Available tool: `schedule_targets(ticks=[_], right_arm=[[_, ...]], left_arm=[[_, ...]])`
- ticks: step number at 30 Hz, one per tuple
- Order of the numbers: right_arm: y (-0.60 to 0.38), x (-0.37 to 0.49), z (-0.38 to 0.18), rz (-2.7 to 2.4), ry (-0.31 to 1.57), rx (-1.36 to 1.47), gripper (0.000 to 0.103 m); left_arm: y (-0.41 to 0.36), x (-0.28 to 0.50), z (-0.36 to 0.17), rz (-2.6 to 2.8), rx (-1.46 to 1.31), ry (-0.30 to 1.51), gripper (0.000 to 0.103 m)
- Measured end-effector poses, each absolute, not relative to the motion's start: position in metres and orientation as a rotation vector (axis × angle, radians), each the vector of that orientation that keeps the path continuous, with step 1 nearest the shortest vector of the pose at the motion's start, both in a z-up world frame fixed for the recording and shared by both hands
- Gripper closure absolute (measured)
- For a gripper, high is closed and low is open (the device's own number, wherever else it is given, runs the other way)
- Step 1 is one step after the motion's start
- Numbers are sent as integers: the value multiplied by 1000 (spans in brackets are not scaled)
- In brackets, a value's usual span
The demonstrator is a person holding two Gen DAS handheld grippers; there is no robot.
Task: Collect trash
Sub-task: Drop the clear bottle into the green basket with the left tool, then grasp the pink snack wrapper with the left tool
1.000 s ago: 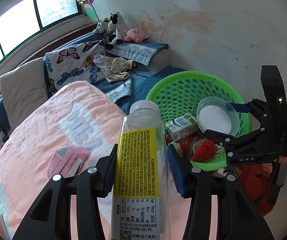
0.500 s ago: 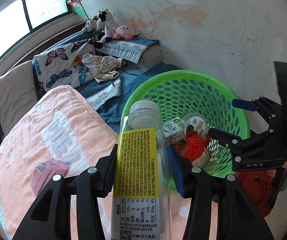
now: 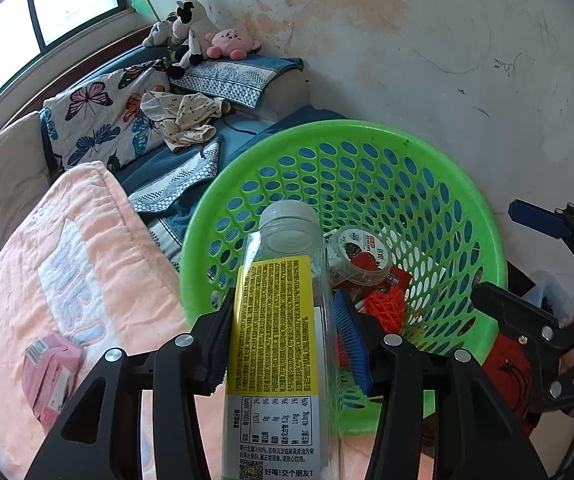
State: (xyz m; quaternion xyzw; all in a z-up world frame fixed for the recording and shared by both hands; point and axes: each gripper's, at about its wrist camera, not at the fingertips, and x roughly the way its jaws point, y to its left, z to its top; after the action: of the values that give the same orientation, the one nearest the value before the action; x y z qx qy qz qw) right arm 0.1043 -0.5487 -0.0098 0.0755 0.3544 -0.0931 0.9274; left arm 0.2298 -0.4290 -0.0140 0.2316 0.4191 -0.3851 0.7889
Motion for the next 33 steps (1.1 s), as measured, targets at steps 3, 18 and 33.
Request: schedule_targets(ticks=[3,18,33], right_arm=[[-551,102,-10,-194,727,162,6],[-541,102,-9,-165,726,173,6],[-502,109,5,-105,703,134,6]], left_arm=[[-434,228,-17,-830,501,910,56],[-424,230,-10,-819,456,911,42],[-338,260,6,-655,450,862,36]])
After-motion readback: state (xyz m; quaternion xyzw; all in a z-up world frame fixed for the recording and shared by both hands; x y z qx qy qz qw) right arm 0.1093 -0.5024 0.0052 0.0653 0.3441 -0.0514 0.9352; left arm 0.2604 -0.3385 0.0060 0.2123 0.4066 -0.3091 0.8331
